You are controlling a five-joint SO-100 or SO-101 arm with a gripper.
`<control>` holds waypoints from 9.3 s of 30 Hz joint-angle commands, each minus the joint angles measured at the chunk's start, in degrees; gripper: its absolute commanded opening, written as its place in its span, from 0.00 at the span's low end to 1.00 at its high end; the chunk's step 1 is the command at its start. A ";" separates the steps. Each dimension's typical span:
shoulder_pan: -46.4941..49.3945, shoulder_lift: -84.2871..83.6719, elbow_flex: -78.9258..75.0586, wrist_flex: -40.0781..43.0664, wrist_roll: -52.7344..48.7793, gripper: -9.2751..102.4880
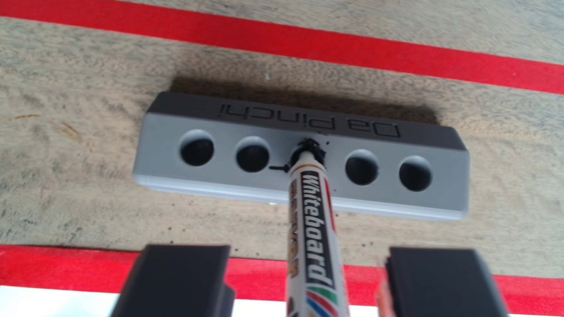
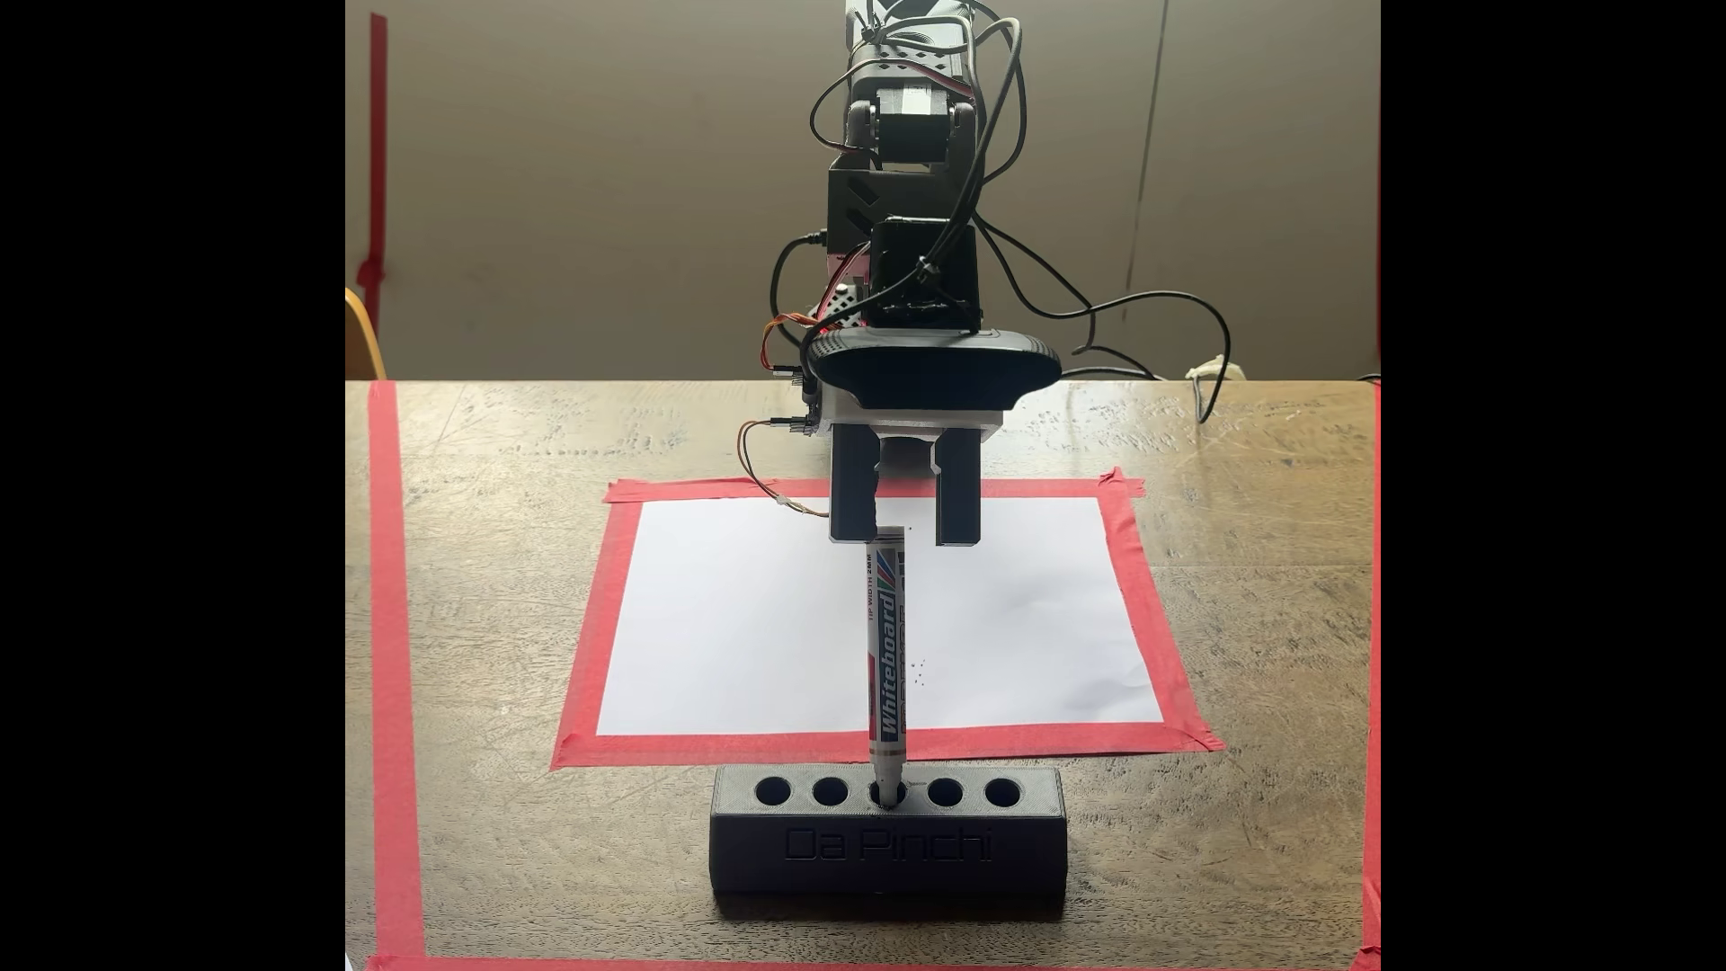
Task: Pick up a pen
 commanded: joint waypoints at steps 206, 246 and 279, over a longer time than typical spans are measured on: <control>2.55 29.71 -0.18 61.79 -18.54 0.08; 1.14 21.71 -4.92 51.68 -4.22 0.08; 1.05 10.11 -14.06 57.74 1.93 0.08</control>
